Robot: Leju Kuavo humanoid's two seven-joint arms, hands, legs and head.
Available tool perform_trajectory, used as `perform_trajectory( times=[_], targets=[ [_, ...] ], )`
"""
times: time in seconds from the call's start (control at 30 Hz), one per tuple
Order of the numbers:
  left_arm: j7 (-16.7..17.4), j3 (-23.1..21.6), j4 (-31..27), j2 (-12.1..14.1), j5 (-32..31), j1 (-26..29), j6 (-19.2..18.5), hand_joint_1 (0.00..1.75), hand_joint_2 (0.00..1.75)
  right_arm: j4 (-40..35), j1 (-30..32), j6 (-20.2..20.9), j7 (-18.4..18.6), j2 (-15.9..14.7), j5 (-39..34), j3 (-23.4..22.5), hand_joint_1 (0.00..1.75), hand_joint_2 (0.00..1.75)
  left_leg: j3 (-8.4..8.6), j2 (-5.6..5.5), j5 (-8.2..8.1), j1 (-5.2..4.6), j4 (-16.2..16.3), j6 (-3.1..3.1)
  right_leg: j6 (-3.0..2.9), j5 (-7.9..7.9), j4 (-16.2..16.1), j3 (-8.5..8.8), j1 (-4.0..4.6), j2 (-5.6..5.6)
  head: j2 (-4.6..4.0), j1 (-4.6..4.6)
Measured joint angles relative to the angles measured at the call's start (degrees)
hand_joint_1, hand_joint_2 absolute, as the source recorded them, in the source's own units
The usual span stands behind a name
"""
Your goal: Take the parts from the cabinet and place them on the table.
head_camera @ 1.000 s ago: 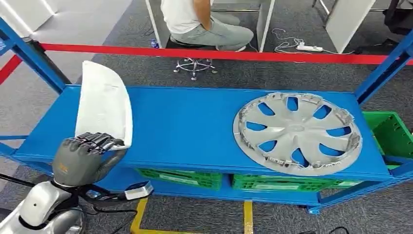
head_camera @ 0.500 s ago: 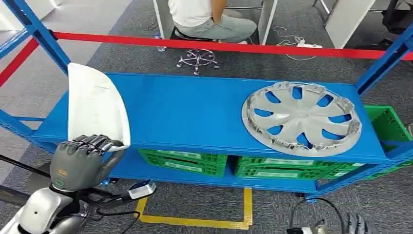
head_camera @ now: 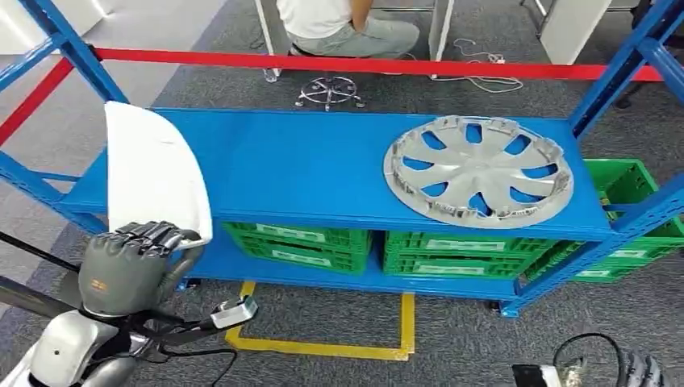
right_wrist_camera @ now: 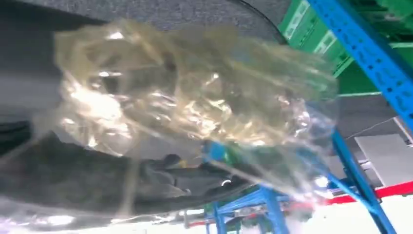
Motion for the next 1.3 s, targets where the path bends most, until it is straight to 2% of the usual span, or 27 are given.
perform_trajectory(
  times=[0.03,0.07,0.17,0.2,0.27,0.33,0.37,0.4,0.47,0.5,0.57,0.6,0.67,0.7,0.73,0.77,0.83,0.87,0.9,0.93,0.97,1.03,1.07,1.13,1.2,1.27,1.3],
  targets=[
    [0.00,0.04,-0.06,0.00,0.00,-0.06,0.00,1.75,1.75,-0.09,-0.02,0.00,-0.02,0.09,0.00,-0.05,0.00,0.00,2.71,-0.06,-0.69,-0.35,-4.60,1.08,0.02,0.31,0.06,-0.26,-0.01,0.00,0.00,0.04],
    [0.00,0.04,-0.13,-0.02,0.00,-0.05,0.00,1.75,1.75,-0.20,-0.02,0.00,0.00,0.20,0.00,-0.13,0.00,0.00,3.64,0.01,-0.82,-0.35,-6.63,1.21,0.34,0.77,0.20,-0.64,0.20,0.05,0.00,0.15],
    [-0.07,0.11,-0.28,-0.02,0.13,-0.09,0.13,1.75,1.75,-0.53,0.00,0.00,-0.63,0.40,-1.31,-0.33,0.00,0.00,2.86,0.00,-0.20,-0.87,-7.21,1.66,1.34,2.21,0.11,-1.63,-0.19,-0.06,0.00,0.00],
    [-0.13,0.11,-0.33,-0.05,0.18,-0.12,0.26,1.75,1.75,-0.83,-0.03,-0.02,-0.78,0.46,-1.90,-0.63,0.00,0.00,2.67,0.26,0.43,-0.10,-9.08,1.82,1.64,1.98,0.53,-2.26,0.08,-0.08,0.00,0.11],
    [-0.24,0.13,-0.33,-0.09,0.24,0.05,0.70,1.75,1.75,-0.94,-0.01,0.00,-0.68,0.46,-2.36,-0.94,0.00,0.00,1.04,0.51,1.67,-0.16,-8.86,2.39,2.12,-3.90,4.49,-4.50,-0.05,0.53,0.00,0.35],
    [-0.24,0.37,-0.33,-0.05,0.35,0.91,1.18,1.75,1.75,-0.94,-0.07,0.00,-0.02,0.46,-2.14,-1.09,0.00,0.00,-0.56,0.61,2.72,-0.30,-8.67,2.23,2.52,-9.67,12.13,-5.92,-0.37,0.51,0.00,0.35],
    [-0.24,0.50,-0.35,-0.02,0.35,1.23,1.40,1.75,1.75,-0.94,-0.04,0.00,0.39,0.46,-1.51,-1.14,0.00,0.00,-1.41,0.69,3.38,-0.34,-8.57,2.19,2.66,-10.27,15.37,-6.25,-0.40,0.51,0.00,0.44],
    [-0.24,0.57,-0.37,-0.02,0.35,1.49,1.49,1.75,1.75,-0.94,-0.04,0.00,0.74,0.46,-0.82,-1.12,0.00,0.00,-2.40,0.76,4.06,-0.35,-8.37,2.09,2.77,-8.51,17.20,-5.95,-0.41,0.50,0.00,0.41],
    [-0.22,0.81,-0.52,-0.02,0.33,2.04,1.51,1.75,1.75,-0.94,-0.10,0.00,1.77,0.46,1.40,-1.12,0.00,0.00,-4.57,0.75,5.24,-0.31,-7.69,1.78,2.91,-2.30,14.60,-2.60,-0.48,0.50,0.00,0.44],
    [-0.22,0.94,-0.74,0.04,0.31,2.37,1.51,1.75,1.75,-0.94,-0.11,0.00,2.32,0.46,2.54,-1.09,0.00,0.00,-5.57,0.70,5.73,-0.27,-7.24,1.55,2.93,-0.88,10.30,0.72,-0.59,0.52,0.00,0.42],
    [-0.11,1.44,-1.49,0.19,0.24,3.03,1.60,1.75,1.75,-1.01,-0.26,0.00,3.78,0.48,6.15,-0.81,0.00,0.00,-6.60,0.60,6.34,-0.58,-6.14,0.96,2.98,-5.03,-1.11,8.57,-0.54,0.69,0.00,0.46],
    [-0.07,1.66,-1.73,0.28,0.24,3.19,1.68,1.75,1.75,-1.12,-0.34,0.00,4.13,0.48,7.24,-0.59,0.00,0.00,-6.66,0.62,7.00,-0.61,-5.99,0.74,1.99,-6.24,-3.21,9.05,-0.45,0.86,0.00,0.22],
    [-0.21,1.86,-1.88,0.55,0.82,3.15,2.03,1.75,1.75,-1.42,-0.26,0.00,5.23,0.53,4.18,-0.57,0.00,0.00,-6.71,0.60,8.10,-0.31,-6.26,0.42,1.56,-5.69,-2.60,8.08,-0.22,0.78,0.02,0.48],
    [-0.69,2.05,-1.88,0.74,2.04,3.27,2.14,1.75,1.75,-2.28,-0.34,0.00,8.35,0.33,-0.27,-1.45,0.00,0.00,-7.10,0.39,8.68,-0.46,-6.27,0.14,1.00,-4.99,-2.65,7.43,-0.54,0.53,0.00,0.63],
    [-1.45,2.62,-1.86,1.22,3.04,3.53,2.38,1.75,1.75,-3.64,-0.87,0.68,11.34,0.13,-6.58,-3.38,0.00,0.00,-7.56,0.22,6.97,-0.37,-5.98,-0.23,0.61,-4.46,-2.59,6.84,-0.69,0.30,0.00,0.63],
    [-3.07,3.77,-1.88,1.86,4.27,4.53,3.24,1.75,1.75,-3.80,-3.60,3.55,12.77,-0.74,-18.29,-7.60,0.00,0.00,-7.83,0.24,2.77,-0.18,-3.86,-0.58,0.08,-3.66,-2.60,6.00,-0.75,0.06,0.00,0.35],
    [-5.78,6.67,-2.41,1.86,4.63,7.35,4.50,1.75,1.75,1.83,-11.80,13.60,7.22,-5.52,-43.65,-18.37,0.00,0.00,-8.95,0.23,-3.66,0.18,3.59,-0.90,-0.28,-2.23,-2.34,4.60,-0.75,0.69,0.00,0.18],
    [-6.87,8.13,-2.76,1.68,4.61,8.45,4.20,1.75,1.75,4.05,-16.30,26.47,0.09,-7.34,-62.18,-27.91,0.00,0.00,-9.85,0.20,-5.79,0.18,8.86,-1.05,-0.08,-1.65,-1.68,3.41,-0.80,0.79,0.00,0.00],
    [-7.26,8.53,-2.99,1.64,4.52,8.88,3.89,1.75,1.75,3.89,-20.02,40.13,-6.12,-7.47,-75.19,-37.72,0.00,0.00,-9.98,0.21,-5.38,0.33,11.47,-1.16,0.18,-1.25,-0.89,2.22,-0.86,0.71,0.00,-0.11],
    [-6.98,8.59,-3.28,1.55,4.00,9.01,3.28,1.75,1.75,3.52,-23.22,52.86,-9.63,-6.74,-84.94,-46.97,0.00,0.00,-9.12,0.20,-3.64,0.51,11.62,-1.16,0.33,-0.99,-0.36,1.20,-0.83,0.26,0.00,-0.22],
    [-6.27,8.50,-3.43,1.46,3.34,9.01,2.84,1.75,1.75,2.29,-25.29,61.88,-10.60,-5.54,-90.87,-53.94,0.00,0.00,-7.26,0.23,-1.61,0.55,9.42,-0.96,0.58,-0.78,0.11,0.32,-0.76,-0.37,0.00,-0.07],
    [-4.76,8.13,-3.59,1.24,2.62,8.99,2.40,1.75,1.75,-1.74,-25.34,75.10,-7.55,-2.99,-95.89,-64.81,0.00,0.00,-1.18,0.16,0.89,0.42,1.02,-0.26,0.74,-0.66,0.62,-0.20,-0.54,-2.10,0.00,-0.15],
    [-4.15,8.04,-3.78,1.29,2.62,8.84,2.29,1.75,1.75,-3.26,-25.07,79.10,-6.93,-1.92,-92.93,-69.58,0.00,0.00,1.31,-0.30,-0.70,0.12,-3.41,0.53,0.93,-0.47,0.67,-0.43,-0.51,-2.95,0.00,-0.16],
    [-3.83,7.50,-3.85,1.42,3.47,8.48,1.99,1.75,1.75,-4.78,-24.97,73.68,-7.23,-0.81,-85.03,-73.03,0.00,0.00,1.68,-0.25,-0.66,-0.48,-5.93,0.76,1.80,0.57,0.81,-0.90,-0.46,-3.77,0.00,-0.20],
    [-3.87,7.28,-3.85,1.59,4.40,7.85,1.97,1.75,1.75,-5.73,-24.52,58.85,-9.12,-0.87,-80.51,-69.28,0.00,0.00,1.01,-0.14,0.20,-0.54,-6.51,1.39,2.37,1.52,0.63,-1.46,-0.81,-3.85,0.00,-0.26],
    [-4.37,6.71,-3.80,1.59,5.42,6.72,1.81,1.75,1.75,-5.44,-24.00,45.20,-11.24,-1.90,-76.43,-61.51,0.00,0.00,0.56,-0.55,1.04,-0.08,-7.83,1.83,2.90,-1.22,1.85,-3.02,-0.99,-1.83,0.02,0.29],
    [-4.61,6.47,-3.76,1.59,5.86,6.19,1.73,1.75,1.75,-5.10,-23.30,40.37,-12.24,-2.97,-73.84,-54.40,0.00,0.00,-0.29,-0.31,1.66,-0.14,-7.81,2.26,3.02,-4.79,5.39,-4.18,-1.03,-0.59,0.00,0.31]
  ],
)
